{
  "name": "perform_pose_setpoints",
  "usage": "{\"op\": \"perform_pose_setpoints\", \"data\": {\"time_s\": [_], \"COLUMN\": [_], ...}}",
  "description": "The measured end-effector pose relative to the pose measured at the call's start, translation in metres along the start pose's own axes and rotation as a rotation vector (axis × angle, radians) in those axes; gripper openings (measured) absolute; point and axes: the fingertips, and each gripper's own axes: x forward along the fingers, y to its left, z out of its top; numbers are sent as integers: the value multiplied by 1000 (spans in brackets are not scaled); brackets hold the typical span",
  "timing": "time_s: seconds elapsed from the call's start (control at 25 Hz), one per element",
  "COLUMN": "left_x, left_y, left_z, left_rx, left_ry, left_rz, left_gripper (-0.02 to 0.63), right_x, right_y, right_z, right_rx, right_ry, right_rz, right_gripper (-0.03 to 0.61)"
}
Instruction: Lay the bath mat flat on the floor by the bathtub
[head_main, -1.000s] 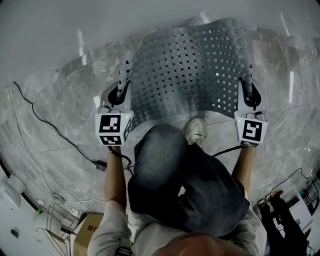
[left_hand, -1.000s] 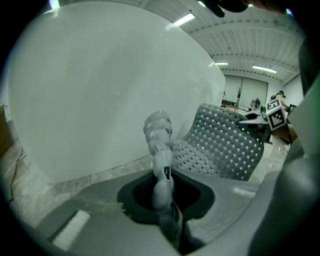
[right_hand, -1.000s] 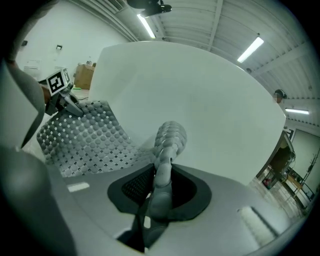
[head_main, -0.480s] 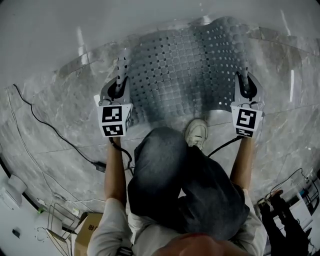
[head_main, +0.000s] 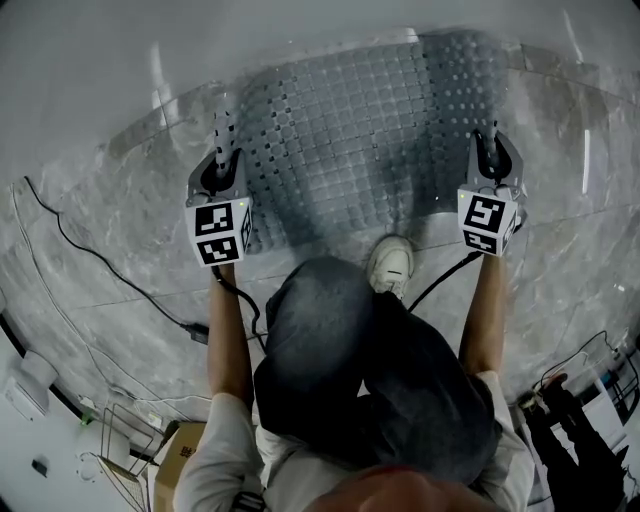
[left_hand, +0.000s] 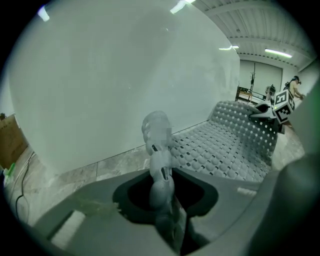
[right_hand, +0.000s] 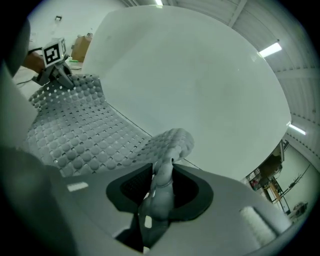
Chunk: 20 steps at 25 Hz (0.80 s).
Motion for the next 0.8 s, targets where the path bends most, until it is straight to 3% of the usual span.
{"op": "perform_pose_setpoints", "data": {"time_s": [0.36,0.8], "left_x": [8,13], "left_y": [11,16], "left_z": [-8,-11], "left_rx": [-14,-23], "left_ry": [1,2], "left_rz": [33,71], "left_gripper": [145,165], "right_x": [16,41], "right_y": [-4,-12], "right_z": [-22,-58], "right_rx": [-38,-11], "right_ry": [57,125], "right_rz": [-45,-57], "right_gripper": [137,176]}}
